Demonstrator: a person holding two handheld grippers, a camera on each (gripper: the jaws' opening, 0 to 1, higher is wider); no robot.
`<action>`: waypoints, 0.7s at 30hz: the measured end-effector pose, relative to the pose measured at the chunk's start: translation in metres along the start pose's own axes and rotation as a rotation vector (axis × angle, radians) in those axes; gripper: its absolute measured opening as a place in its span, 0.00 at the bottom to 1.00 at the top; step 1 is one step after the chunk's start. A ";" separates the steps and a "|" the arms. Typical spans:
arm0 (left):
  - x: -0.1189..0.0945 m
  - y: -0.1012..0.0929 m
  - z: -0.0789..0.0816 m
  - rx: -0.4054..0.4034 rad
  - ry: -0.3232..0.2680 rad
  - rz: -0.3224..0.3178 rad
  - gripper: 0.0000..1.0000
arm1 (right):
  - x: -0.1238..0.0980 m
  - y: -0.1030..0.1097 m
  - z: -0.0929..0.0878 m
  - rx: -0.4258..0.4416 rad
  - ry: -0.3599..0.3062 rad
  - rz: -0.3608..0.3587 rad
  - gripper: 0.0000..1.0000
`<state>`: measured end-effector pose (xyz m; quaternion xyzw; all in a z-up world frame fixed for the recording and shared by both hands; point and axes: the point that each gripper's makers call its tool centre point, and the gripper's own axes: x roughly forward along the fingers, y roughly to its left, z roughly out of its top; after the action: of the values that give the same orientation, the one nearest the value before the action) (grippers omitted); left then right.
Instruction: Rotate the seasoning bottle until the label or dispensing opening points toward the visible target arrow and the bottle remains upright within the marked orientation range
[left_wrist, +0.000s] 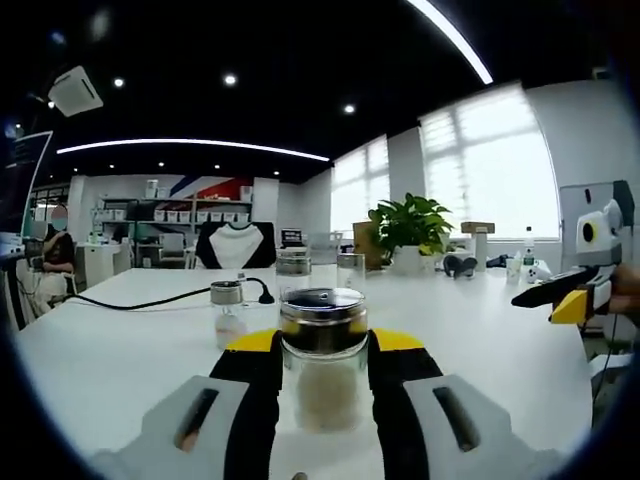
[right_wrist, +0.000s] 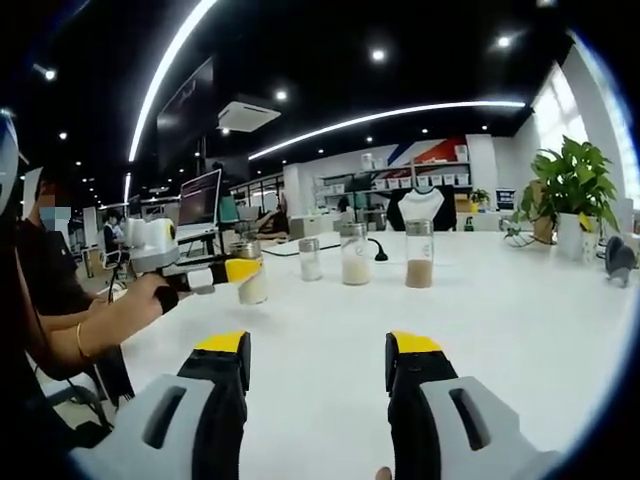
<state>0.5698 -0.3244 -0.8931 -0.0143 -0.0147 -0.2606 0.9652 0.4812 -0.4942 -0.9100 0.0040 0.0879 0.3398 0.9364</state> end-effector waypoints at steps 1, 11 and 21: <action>0.000 -0.004 0.001 0.000 0.000 -0.010 0.35 | 0.000 0.000 0.000 0.000 0.002 0.000 0.53; 0.003 -0.028 0.007 0.001 -0.020 -0.070 0.35 | 0.001 0.002 -0.001 -0.013 0.003 0.012 0.53; 0.004 -0.054 0.012 -0.003 -0.016 -0.156 0.35 | 0.002 0.007 0.002 -0.032 -0.012 0.035 0.52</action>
<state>0.5463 -0.3724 -0.8797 -0.0167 -0.0230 -0.3349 0.9418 0.4788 -0.4871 -0.9075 -0.0075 0.0768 0.3574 0.9308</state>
